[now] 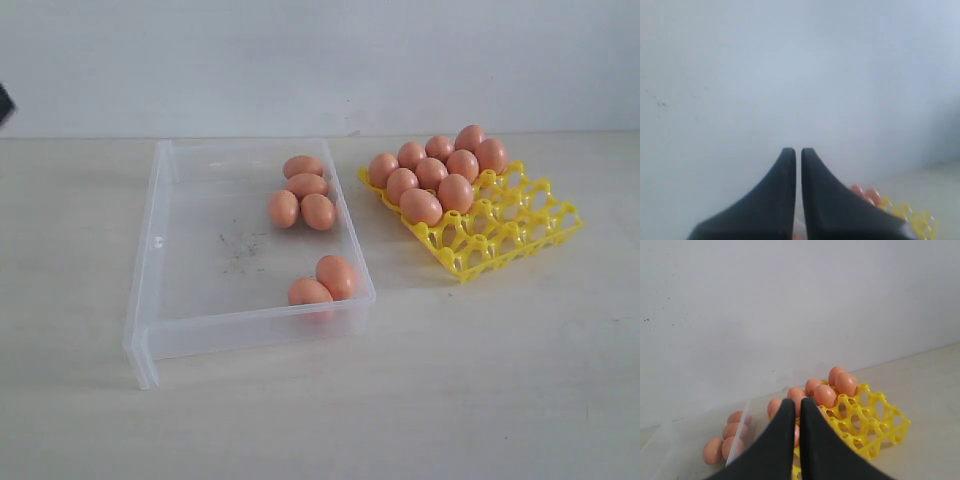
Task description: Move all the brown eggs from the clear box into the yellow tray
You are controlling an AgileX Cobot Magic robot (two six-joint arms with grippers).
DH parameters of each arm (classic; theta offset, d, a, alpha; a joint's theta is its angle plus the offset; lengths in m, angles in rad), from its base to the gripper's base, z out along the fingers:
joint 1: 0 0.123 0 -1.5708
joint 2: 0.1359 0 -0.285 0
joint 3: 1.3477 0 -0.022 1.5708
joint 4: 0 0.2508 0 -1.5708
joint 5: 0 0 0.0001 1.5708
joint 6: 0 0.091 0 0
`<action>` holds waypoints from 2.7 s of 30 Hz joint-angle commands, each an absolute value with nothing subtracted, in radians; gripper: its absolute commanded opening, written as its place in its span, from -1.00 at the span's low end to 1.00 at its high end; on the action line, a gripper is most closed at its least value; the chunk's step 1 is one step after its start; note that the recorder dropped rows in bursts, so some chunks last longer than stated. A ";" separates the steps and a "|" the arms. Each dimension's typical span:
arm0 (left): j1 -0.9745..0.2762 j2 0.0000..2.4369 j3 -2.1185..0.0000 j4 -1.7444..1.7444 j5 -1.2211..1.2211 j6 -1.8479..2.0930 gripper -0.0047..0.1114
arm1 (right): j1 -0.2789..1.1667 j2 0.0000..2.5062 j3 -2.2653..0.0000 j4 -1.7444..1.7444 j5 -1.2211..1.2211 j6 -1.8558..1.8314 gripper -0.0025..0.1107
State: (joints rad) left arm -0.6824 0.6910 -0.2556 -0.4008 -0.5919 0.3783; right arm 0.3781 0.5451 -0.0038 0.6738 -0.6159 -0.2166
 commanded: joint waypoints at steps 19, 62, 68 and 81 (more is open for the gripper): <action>-0.426 0.148 -0.024 -0.517 0.049 0.367 -0.85 | 0.378 0.548 0.000 0.671 -0.616 -0.219 -0.96; -0.338 0.000 0.000 -0.512 0.010 0.367 -0.85 | 0.380 0.604 -0.100 -0.033 -0.729 0.614 -0.96; -0.338 0.000 0.000 -0.512 0.010 0.367 -0.85 | 0.380 1.037 -0.565 -0.707 -0.589 0.525 -0.96; -0.338 0.000 0.000 -0.512 0.010 0.367 -0.85 | 0.380 1.816 -1.189 -1.574 -0.314 1.312 -0.12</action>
